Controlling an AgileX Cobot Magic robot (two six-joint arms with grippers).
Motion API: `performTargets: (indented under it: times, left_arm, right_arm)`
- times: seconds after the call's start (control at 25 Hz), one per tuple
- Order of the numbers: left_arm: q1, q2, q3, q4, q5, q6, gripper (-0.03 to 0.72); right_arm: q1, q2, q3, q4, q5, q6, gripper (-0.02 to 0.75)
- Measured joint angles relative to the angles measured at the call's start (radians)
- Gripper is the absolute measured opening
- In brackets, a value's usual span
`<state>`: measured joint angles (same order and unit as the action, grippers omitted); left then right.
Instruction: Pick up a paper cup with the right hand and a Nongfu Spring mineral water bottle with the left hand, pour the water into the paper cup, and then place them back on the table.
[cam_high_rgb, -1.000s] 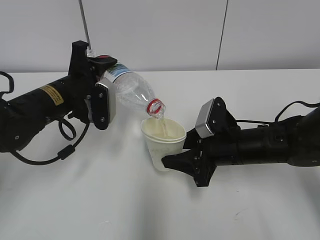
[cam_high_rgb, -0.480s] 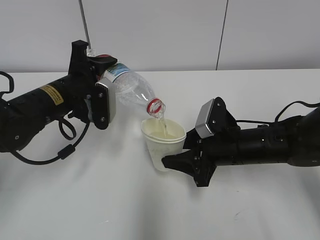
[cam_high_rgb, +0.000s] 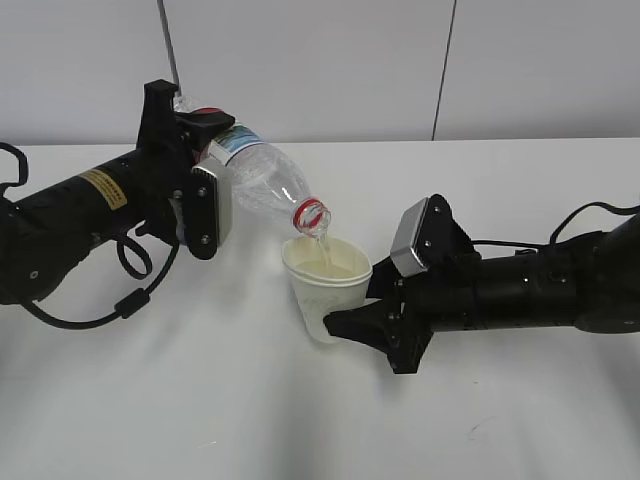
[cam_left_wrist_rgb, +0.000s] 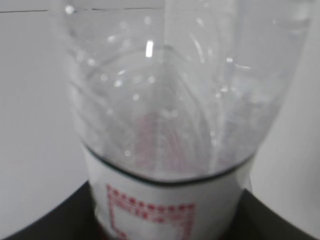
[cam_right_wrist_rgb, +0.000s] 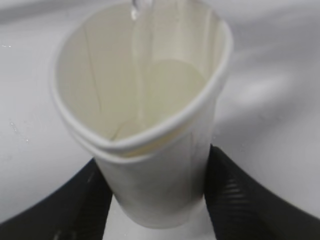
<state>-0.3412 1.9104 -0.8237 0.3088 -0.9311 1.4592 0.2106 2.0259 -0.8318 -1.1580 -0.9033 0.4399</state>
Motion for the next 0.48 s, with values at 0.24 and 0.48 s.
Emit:
performTargets:
  times: [0.24,0.48]
  left_arm:
    - [0.0,0.0,-0.001,0.0,-0.002,0.005,0.367]
    - [0.0,0.0,-0.001,0.0,-0.002,0.005,0.367]
  right_arm:
    - [0.0,0.0,0.0,0.0,0.0,0.0,0.414]
    - [0.0,0.0,0.0,-0.002,0.002,0.0,0.412]
